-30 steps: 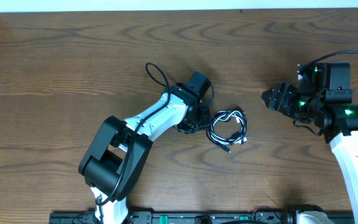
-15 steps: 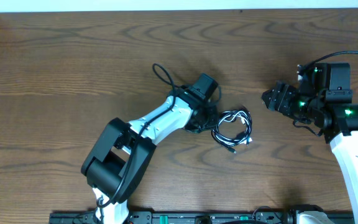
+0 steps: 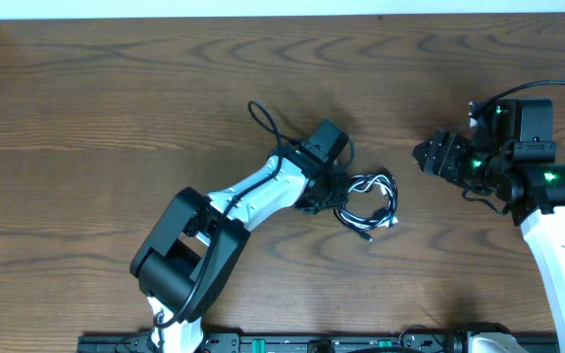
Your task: Untangle cables
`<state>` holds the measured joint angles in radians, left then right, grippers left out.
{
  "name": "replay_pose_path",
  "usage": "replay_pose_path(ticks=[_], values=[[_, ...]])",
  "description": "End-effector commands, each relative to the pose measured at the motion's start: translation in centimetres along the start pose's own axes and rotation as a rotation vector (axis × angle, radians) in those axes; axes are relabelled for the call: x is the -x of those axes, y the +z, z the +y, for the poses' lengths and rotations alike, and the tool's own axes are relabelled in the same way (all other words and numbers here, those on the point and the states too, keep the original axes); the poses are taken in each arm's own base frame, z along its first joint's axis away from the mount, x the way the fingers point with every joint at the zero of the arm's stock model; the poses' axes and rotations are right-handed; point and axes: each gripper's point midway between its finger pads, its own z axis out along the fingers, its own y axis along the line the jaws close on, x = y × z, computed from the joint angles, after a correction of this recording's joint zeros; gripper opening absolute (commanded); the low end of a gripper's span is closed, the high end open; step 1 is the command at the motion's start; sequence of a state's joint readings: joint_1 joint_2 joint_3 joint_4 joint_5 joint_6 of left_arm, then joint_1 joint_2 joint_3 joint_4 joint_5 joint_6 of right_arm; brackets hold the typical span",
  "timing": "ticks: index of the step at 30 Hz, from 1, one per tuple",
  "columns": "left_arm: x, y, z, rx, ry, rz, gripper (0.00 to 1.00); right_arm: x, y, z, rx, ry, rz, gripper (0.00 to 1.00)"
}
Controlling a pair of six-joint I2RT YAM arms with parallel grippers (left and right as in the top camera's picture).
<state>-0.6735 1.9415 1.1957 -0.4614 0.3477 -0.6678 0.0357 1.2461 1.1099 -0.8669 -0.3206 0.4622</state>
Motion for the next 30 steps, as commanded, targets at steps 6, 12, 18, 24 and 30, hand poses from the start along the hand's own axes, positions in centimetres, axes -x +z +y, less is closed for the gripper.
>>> replay_pose_path(ticks=[6,12,18,24,30], values=[[-0.5,1.8,1.4,0.044,-0.011,-0.024,0.15,0.4,-0.4,0.2,0.001,-0.017,-0.016,0.70],[-1.2,4.3,2.3,0.133,0.043,-0.063,0.11,0.4,-0.4,0.1,0.000,-0.017,-0.015,0.70],[-1.0,5.7,1.9,0.166,0.125,-0.110,0.11,0.4,-0.4,0.1,0.000,-0.017,-0.015,0.70],[1.0,2.8,0.5,0.121,0.296,-0.164,0.07,0.5,-0.4,-0.1,-0.015,-0.016,-0.020,0.71],[4.4,-8.9,-4.1,-0.073,0.356,-0.397,0.08,0.7,-0.3,0.6,0.007,-0.032,-0.032,0.57]])
